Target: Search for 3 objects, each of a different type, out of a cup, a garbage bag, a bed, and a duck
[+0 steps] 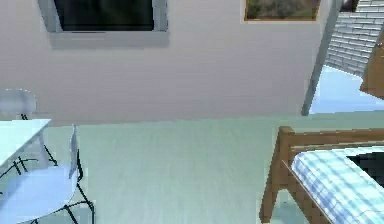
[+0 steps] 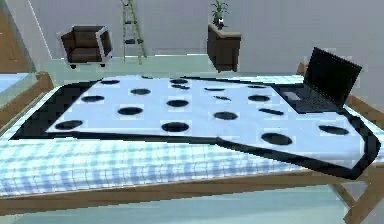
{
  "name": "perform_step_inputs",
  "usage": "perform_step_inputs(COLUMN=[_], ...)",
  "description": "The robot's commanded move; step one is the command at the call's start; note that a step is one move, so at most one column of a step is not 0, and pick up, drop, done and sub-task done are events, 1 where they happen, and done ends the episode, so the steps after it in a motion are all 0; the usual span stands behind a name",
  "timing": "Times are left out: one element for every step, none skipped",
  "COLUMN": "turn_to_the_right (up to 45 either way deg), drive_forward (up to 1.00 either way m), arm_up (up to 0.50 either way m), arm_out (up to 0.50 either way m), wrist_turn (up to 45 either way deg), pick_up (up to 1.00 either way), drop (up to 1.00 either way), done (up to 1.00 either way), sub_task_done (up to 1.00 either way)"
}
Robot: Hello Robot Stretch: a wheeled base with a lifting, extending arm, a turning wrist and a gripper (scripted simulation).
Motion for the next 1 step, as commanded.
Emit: perform_step_inputs(turn_to_the_right=[0.0], drive_forward=[1.00], arm_up=[0.00], arm_out=[0.00], wrist_turn=[0.0], pick_up=[0.00], drop=[0.00], done=[0.00], sub_task_done=[0.00])
